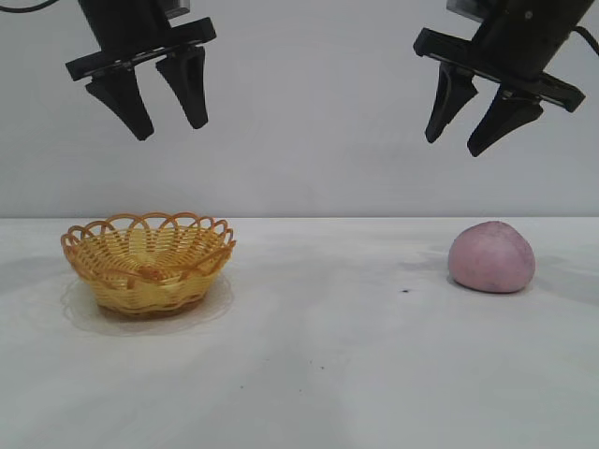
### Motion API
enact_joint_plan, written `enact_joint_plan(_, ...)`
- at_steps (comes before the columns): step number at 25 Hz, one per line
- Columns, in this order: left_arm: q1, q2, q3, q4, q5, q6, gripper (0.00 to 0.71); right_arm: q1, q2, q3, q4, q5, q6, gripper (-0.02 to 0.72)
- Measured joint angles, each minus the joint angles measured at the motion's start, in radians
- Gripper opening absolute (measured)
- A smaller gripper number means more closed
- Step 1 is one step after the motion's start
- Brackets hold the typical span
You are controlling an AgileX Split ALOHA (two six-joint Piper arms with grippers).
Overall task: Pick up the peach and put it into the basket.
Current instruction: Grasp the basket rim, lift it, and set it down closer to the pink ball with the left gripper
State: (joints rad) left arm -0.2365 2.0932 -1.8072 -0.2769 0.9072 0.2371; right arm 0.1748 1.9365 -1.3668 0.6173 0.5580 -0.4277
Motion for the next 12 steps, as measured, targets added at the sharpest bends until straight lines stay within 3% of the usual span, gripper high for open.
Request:
enact_joint_plan(1, 0.000, 0.000, 0.000, 0.000, 0.000, 0.000, 0.467, 0.000, 0.000, 0.000, 0.000, 0.000, 0.000, 0.339)
enact_joint_plan(3, 0.000, 0.000, 0.000, 0.000, 0.000, 0.000, 0.398, 0.000, 0.000, 0.000, 0.000, 0.000, 0.000, 0.339)
enact_joint_plan(4, 0.000, 0.000, 0.000, 0.000, 0.000, 0.000, 0.407, 0.000, 0.000, 0.000, 0.000, 0.000, 0.000, 0.339)
enact_joint_plan(5, 0.000, 0.000, 0.000, 0.000, 0.000, 0.000, 0.349, 0.000, 0.000, 0.000, 0.000, 0.000, 0.000, 0.339)
enact_joint_plan(12, 0.000, 0.000, 0.000, 0.000, 0.000, 0.000, 0.349, 0.000, 0.000, 0.000, 0.000, 0.003, 0.000, 0.339)
